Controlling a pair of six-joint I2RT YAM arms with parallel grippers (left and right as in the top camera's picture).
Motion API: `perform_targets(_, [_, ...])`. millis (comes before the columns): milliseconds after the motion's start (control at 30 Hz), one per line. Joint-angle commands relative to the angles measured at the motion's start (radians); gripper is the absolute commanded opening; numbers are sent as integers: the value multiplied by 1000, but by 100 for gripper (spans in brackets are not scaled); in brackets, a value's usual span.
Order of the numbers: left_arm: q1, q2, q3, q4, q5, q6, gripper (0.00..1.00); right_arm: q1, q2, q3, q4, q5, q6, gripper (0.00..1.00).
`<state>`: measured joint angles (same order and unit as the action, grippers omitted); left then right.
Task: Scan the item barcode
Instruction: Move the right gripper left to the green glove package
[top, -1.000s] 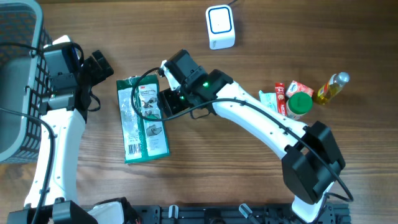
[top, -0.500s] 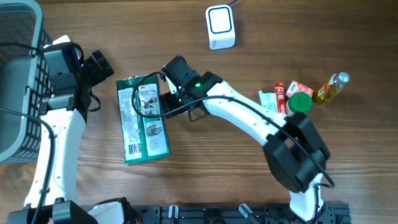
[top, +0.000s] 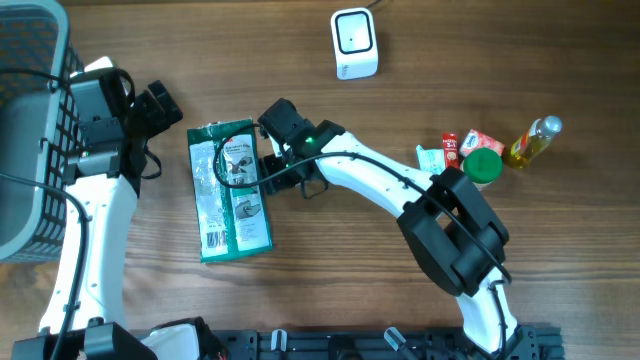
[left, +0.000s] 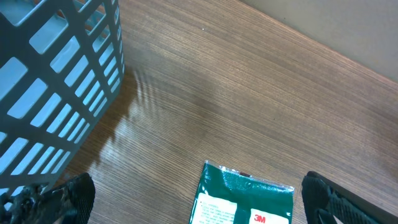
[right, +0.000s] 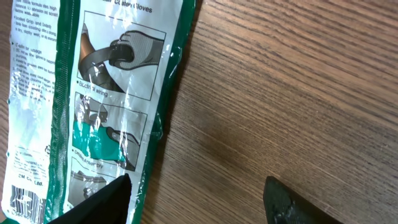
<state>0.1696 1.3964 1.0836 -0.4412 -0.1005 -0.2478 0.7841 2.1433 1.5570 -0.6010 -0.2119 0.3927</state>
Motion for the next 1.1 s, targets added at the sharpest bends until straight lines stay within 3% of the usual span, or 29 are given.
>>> perform_targets(0, [3,-9,11,3,-6,8,100,5,27,-13,4,13,7,68])
perform_targets(400, [3,-9,11,3,-6,9,100,29,83,-15,64,15,28,69])
perform_targets(700, [3,-9,11,3,-6,8,100,23,123,-14,0,201,63,68])
perform_targets(933, [3,-9,11,3,-6,9,100,-68,64,-14,-126,212,77,67])
perform_targets(1067, [3,-9,11,3,-6,8,100,-58,-18,-14,-79,140,77,64])
